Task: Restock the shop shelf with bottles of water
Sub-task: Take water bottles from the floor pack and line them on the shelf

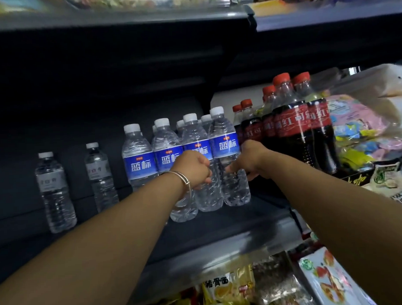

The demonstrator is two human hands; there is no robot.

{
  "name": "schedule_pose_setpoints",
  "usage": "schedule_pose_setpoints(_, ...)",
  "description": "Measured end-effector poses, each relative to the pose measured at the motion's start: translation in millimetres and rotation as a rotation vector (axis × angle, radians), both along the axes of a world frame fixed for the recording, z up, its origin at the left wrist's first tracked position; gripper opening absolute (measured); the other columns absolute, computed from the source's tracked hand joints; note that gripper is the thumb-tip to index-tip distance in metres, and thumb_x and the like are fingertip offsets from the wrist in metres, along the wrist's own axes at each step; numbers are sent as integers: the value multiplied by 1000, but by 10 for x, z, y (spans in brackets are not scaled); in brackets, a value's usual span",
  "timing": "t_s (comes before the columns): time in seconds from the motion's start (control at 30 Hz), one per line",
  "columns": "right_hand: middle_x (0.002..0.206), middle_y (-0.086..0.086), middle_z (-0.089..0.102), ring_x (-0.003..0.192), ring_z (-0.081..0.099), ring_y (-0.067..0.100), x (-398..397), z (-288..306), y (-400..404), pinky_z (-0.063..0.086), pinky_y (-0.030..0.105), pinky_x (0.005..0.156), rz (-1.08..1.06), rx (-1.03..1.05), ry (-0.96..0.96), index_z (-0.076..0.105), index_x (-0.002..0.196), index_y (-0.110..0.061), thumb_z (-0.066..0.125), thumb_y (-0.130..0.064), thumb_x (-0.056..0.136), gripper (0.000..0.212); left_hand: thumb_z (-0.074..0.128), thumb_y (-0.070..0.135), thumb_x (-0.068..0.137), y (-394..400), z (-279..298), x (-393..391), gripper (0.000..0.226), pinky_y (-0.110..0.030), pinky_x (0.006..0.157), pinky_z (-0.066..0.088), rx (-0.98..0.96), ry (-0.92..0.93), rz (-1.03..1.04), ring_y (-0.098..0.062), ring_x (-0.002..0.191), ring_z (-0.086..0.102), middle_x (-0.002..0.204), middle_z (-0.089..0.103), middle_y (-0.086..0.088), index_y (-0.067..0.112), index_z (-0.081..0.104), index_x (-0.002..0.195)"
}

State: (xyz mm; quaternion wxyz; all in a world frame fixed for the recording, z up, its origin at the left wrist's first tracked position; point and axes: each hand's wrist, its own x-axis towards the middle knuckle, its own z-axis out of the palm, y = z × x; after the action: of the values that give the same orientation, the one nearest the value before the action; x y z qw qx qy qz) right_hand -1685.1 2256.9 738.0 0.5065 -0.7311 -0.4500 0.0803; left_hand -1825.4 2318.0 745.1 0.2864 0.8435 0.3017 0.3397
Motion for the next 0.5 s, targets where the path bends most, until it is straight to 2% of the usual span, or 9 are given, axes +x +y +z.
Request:
schedule_pose_setpoints(0.13, 104, 19, 66, 94, 66, 34, 3, -17, 71, 57, 45, 79, -21, -3, -41, 61, 97, -5, 77, -11, 76, 27, 51, -4, 87, -12, -15, -5, 25, -24, 59, 50, 11, 9, 1, -18, 82, 66, 99, 67, -12, 18, 55, 77)
schedule_pose_setpoints(0.3, 107, 19, 66, 96, 66, 32, 13, -33, 101, 56, 47, 83, -36, -9, -37, 61, 108, 0, 79, -15, 74, 42, 53, -3, 86, -18, -35, -20, 24, -35, 78, 54, 40, 27, 9, -21, 95, 67, 103, 67, -11, 19, 55, 77)
schedule_pose_setpoints(0.43, 111, 14, 65, 100, 63, 26, -33, -79, 35, 52, 37, 90, -82, 11, -49, 60, 113, -1, 78, -20, 76, 45, 57, -4, 82, -30, -85, -21, 28, -40, 91, 52, 68, 7, 29, -26, 102, 63, 105, 67, -12, 22, 55, 70)
schedule_pose_setpoints(0.5, 117, 13, 62, 105, 60, 25, -82, -117, -31, 48, 30, 88, -115, -4, -84, 57, 117, -1, 75, -22, 80, 46, 57, -2, 82, -50, -124, -32, 28, -41, 93, 51, 77, -16, 23, -27, 103, 61, 107, 66, -11, 23, 54, 71)
